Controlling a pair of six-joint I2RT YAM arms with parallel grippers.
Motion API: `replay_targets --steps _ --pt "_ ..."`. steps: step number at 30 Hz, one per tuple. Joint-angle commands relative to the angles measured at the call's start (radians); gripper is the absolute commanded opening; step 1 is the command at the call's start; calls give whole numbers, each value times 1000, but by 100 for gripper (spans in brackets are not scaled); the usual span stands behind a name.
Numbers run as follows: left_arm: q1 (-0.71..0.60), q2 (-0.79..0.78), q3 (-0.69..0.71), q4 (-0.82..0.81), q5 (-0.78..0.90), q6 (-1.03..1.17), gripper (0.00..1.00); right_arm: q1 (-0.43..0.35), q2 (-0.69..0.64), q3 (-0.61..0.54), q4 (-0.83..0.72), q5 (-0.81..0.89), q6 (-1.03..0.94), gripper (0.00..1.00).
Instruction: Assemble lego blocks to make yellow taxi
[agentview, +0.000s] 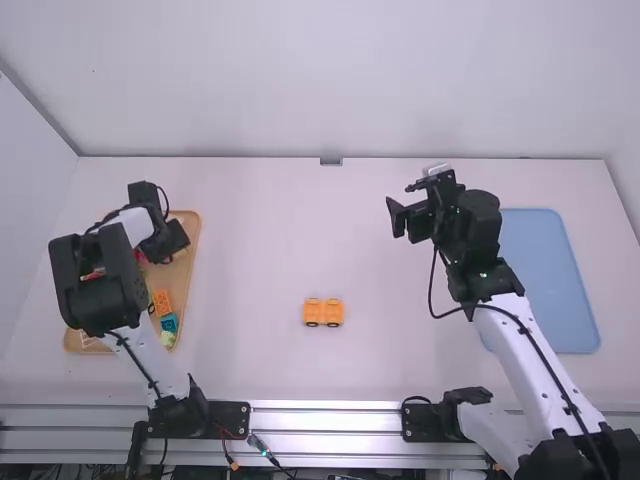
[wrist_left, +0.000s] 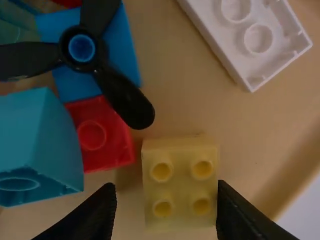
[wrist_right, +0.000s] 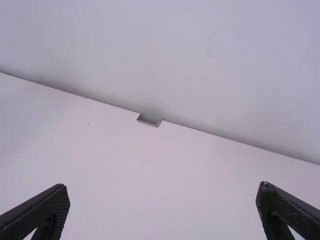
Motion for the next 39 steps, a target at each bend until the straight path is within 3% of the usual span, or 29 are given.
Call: replay_targets --steps 1,4,15,23,28,32,39 --pt "-4 14 -21 -3 0 -7 50 2 -22 41 3 -5 2 99" --pt "-9 14 -28 5 0 -7 41 2 -22 41 3 -5 2 99" --pt "-2 14 -11 2 -2 2 23 2 -22 40 -2 -5 2 99" --pt "-12 3 121 -217 0 111 2 2 -22 41 3 -6 2 99" --pt "-58 -39 136 -274 0 131 2 2 -22 40 6 -10 2 99" --pt "-144 -132 62 -231 0 200 2 2 -22 40 2 -10 2 99" --pt "-369 -314 -95 -193 3 574 2 2 -22 40 0 -10 2 99"
